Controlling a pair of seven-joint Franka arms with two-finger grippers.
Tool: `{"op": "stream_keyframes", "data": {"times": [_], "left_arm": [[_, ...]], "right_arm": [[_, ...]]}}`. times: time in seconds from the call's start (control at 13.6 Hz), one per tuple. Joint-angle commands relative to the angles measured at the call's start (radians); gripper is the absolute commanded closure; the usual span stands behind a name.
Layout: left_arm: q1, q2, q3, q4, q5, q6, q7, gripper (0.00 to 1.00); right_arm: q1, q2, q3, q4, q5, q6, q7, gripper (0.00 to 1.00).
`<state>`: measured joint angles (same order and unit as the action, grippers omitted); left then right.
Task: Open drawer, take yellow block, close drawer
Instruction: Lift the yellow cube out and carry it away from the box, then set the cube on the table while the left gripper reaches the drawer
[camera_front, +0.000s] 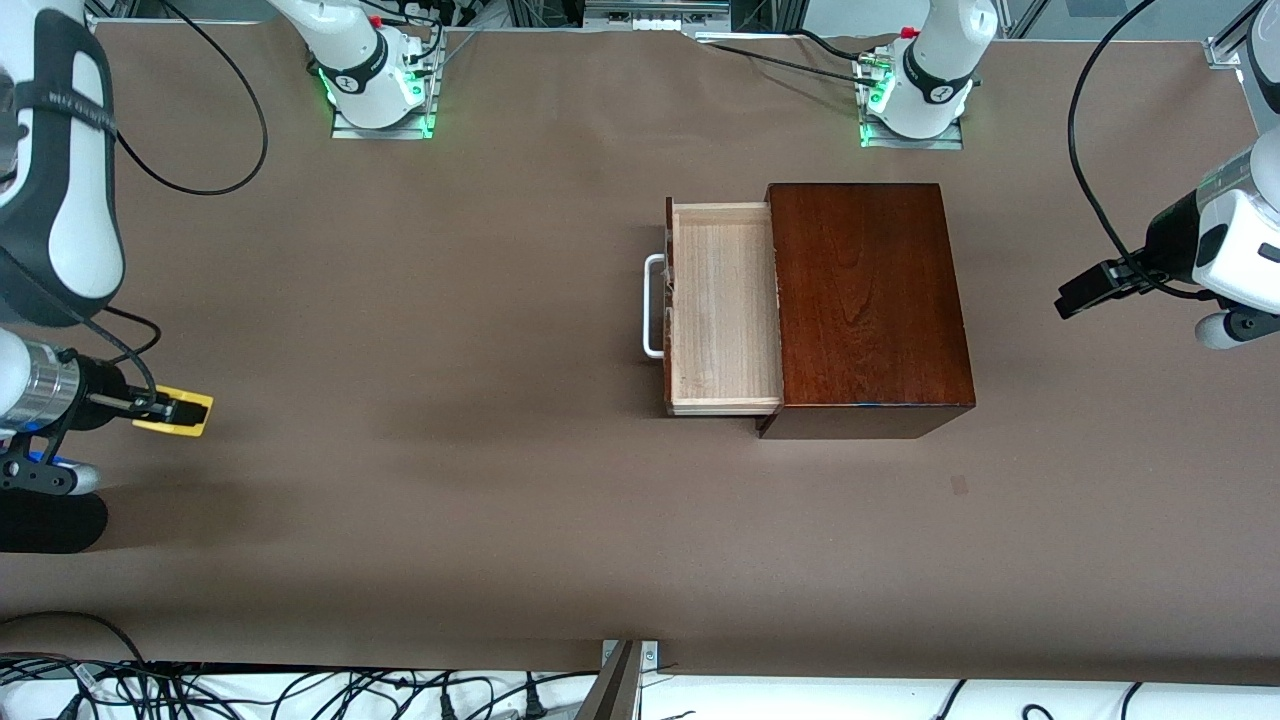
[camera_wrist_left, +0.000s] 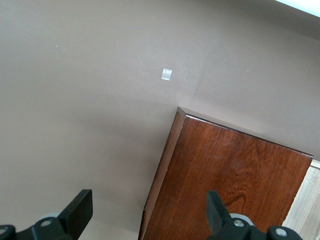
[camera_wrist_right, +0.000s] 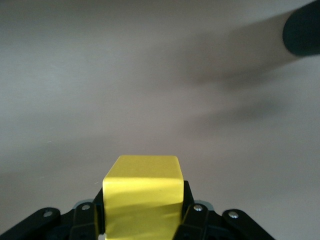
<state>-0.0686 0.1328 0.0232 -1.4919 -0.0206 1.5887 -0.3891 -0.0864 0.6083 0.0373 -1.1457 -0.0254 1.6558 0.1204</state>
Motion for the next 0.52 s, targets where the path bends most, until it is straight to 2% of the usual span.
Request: {"op": "stream_keyframes", "data": {"times": [0.0,0.15,0.44], "left_arm": [[-0.022,0.008,0.008,0.005,-0.019,0.005,0.007,0.0],[-0.022,0.011,0.006,0.007,-0.022,0.005,0.01,0.0],[-0.023,0.011,0.001,0.007,-0.024,0.004,0.01,0.0]], "right_arm": [[-0.073,0.045,0.016,-0.06,-0.013,0.112,-0.132,1.0],[-0.113,0.112,0.016,-0.08,-0.013,0.209,-0.201,1.0],[-0.128,0.232,0.016,-0.083,-0.013,0.366,-0.252,1.0]]}}
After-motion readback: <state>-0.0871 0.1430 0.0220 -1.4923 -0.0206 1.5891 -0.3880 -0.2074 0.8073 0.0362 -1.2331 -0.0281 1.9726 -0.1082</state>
